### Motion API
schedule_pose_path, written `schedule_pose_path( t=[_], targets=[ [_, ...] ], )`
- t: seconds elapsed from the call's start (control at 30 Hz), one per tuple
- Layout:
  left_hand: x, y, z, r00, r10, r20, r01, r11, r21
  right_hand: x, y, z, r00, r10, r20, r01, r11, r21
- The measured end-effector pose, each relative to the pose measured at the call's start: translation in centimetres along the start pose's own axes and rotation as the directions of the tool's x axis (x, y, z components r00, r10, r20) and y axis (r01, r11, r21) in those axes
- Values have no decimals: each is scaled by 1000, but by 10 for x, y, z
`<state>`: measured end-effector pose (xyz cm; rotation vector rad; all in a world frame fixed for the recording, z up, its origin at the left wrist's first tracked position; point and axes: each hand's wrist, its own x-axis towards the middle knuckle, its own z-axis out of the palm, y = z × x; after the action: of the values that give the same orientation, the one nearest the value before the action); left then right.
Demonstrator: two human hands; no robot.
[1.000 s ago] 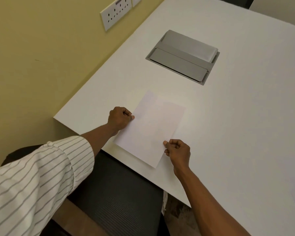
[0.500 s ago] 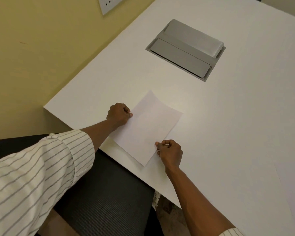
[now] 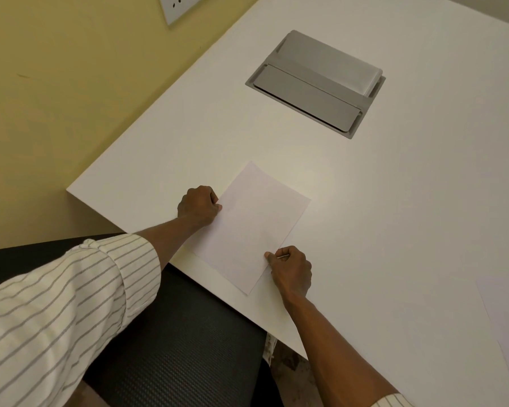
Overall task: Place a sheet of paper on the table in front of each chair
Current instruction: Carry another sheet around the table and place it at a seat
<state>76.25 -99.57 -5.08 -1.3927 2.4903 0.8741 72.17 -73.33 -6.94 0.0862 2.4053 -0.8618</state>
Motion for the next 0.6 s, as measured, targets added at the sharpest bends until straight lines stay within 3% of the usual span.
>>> schedule_pose_path(
  t=[0.2, 0.6],
  targets=[
    [1, 4, 4, 999, 29, -41, -25, 994, 111, 0, -6, 0, 1000, 17, 7, -17, 996, -92],
    [3, 6, 5, 996, 26, -83, -14, 990, 141, 10, -7, 3, 1000, 16, 2, -16, 989, -150]
  ],
)
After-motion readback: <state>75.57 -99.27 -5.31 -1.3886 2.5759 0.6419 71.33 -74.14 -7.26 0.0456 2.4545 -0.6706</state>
